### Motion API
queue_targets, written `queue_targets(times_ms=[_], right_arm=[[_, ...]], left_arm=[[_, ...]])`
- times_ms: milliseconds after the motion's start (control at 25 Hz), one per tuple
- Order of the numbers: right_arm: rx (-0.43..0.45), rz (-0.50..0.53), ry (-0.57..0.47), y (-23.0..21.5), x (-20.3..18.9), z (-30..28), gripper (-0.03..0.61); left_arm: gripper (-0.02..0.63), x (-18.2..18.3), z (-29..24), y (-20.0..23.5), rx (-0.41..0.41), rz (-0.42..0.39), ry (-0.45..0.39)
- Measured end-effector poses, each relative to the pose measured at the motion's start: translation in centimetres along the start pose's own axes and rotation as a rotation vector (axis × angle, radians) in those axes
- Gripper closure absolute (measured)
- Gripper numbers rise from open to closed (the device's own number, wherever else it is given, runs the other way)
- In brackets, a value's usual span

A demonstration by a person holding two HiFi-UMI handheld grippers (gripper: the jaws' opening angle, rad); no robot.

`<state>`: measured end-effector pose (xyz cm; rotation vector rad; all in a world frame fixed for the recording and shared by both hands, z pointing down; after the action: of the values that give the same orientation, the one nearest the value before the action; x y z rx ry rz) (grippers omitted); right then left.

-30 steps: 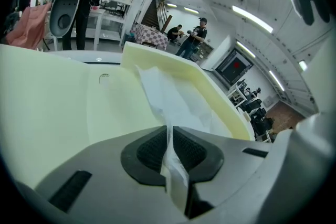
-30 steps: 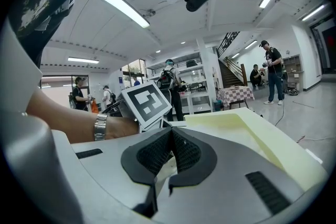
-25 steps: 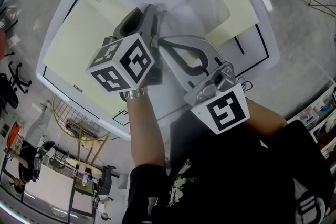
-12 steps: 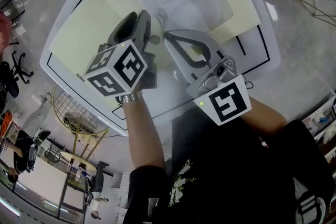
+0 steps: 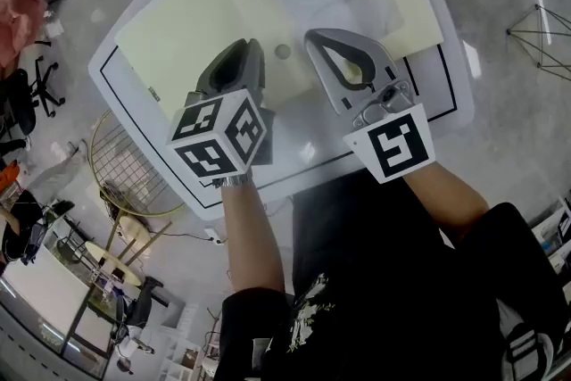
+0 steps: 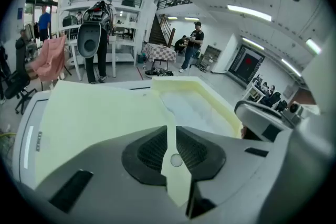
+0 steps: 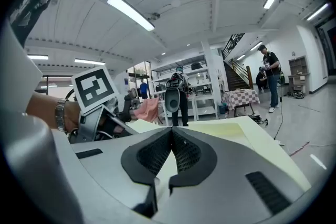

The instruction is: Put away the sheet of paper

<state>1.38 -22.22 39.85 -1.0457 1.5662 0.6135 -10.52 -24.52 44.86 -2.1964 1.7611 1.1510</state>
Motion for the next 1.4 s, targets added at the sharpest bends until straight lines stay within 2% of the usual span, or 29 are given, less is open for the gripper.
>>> queue_targets(times_ms=[200, 440, 720, 880, 1040, 1400], right_arm=[[0.0, 0.026, -0.037, 1.3, 2.1, 1.3, 0.586], [-0.028, 0.065, -0.058, 3.1, 3.4, 2.3, 0.586], [-0.005, 0.134, -0.148, 6.7, 6.7, 5.0, 0.586], [-0.013, 0.164, -0.188, 7.8, 8.3, 7.3, 0.586], [-0.025, 0.186, -0.216, 8.3, 9.5, 9.1, 0.586], [-0.046, 0.218, -0.289, 10.0, 12.1, 11.9, 0.586]], left_arm=[[0.607, 0.0, 3.2, -0.8, 0.074, -0.077, -0.105], [0.611, -0.7, 7.7, -1.0, 0.148, -0.168, -0.179], [0.611, -1.2, 14.4, -1.7, 0.207, -0.202, -0.323], [0.611, -1.8, 16.7, -2.7, 0.206, -0.21, -0.386], [0.611, -1.6, 18.8, -3.5, 0.242, -0.231, -0.462], [0.611, -0.2, 24.0, -6.4, 0.302, -0.363, -0.621]])
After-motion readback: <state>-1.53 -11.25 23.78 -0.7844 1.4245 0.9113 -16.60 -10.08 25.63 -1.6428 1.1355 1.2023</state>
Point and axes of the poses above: the fingertips, and each gripper's own axes: z backward along the fingers, y to its left, x out of its top, the point moved 3 cm from there along z, backward along the fingers, and after that the axes turned 5 degrees about -x, right-handed, at the moved point
